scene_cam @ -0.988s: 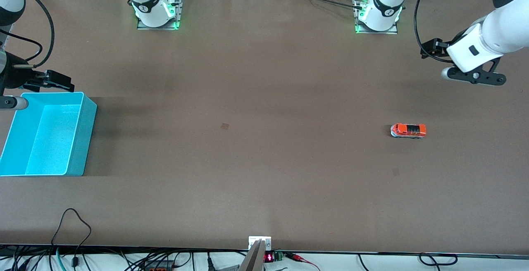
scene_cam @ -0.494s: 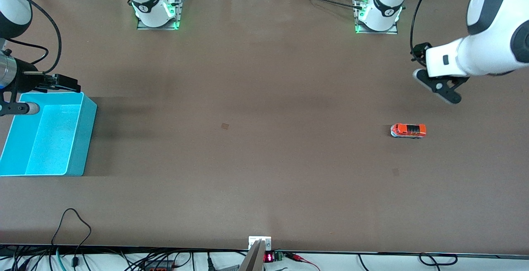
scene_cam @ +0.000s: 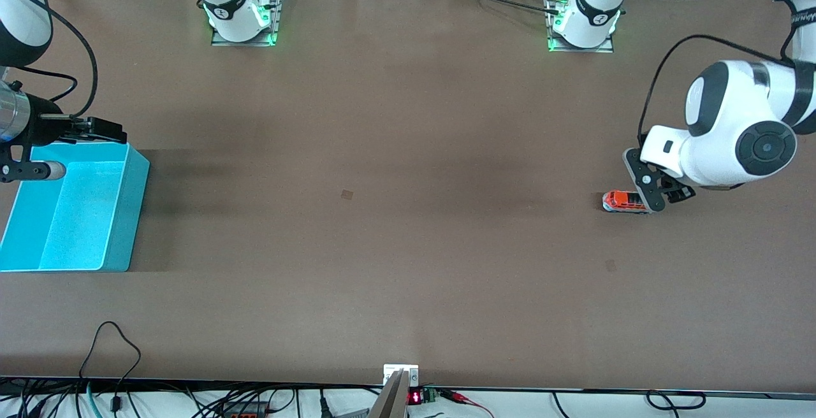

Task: Wind up bus and store in blue box
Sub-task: 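Grasp the orange bus with the left gripper and press it down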

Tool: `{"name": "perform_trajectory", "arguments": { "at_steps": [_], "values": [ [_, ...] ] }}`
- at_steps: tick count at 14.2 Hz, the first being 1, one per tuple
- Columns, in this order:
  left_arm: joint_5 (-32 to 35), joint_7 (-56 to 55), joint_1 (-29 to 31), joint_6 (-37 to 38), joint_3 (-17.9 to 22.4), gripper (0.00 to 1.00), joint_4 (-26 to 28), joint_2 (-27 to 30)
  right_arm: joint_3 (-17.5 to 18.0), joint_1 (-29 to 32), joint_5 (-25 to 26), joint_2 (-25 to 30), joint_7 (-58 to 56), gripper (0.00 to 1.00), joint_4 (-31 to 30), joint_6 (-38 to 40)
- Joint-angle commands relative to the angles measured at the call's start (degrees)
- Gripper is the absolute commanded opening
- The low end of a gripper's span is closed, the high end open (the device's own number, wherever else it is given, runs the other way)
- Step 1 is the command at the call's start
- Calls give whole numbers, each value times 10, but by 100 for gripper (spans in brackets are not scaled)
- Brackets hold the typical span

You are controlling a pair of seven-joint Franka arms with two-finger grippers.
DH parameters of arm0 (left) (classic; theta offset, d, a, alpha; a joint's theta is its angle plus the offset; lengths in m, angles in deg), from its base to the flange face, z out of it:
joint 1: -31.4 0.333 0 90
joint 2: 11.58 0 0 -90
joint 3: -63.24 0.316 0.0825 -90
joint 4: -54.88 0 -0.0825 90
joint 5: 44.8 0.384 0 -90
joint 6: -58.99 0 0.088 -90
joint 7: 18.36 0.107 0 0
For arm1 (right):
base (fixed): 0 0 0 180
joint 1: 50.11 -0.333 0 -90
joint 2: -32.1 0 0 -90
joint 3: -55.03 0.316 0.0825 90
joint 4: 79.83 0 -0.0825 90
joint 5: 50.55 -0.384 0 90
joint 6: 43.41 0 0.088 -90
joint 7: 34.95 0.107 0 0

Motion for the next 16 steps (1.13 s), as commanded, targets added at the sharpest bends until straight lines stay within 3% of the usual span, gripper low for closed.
{"name": "perform_trajectory", "arguments": {
  "at_steps": [1, 3, 10, 14, 15, 16],
  "values": [
    [13, 113, 24, -76, -1, 100, 26, -16, -1, 4, -6, -10, 6, 100, 5, 2],
    [28, 163, 36, -160, -1, 100, 64, -21, -3, 7, -2, -14, 14, 100, 5, -1],
    [46, 168, 64, -400, -1, 100, 192, -51, -1, 6, 1, -17, 12, 100, 8, 3],
    [47, 169, 68, -422, -3, 99, 197, -64, 0, 7, 0, -17, 10, 100, 6, 5],
    [47, 169, 68, -422, -3, 89, 197, -64, 0, 7, -3, -17, 7, 100, 9, 5],
    [46, 170, 68, -421, -3, 71, 198, -64, 1, 5, -2, -17, 11, 100, 9, 5]
  ]
}}
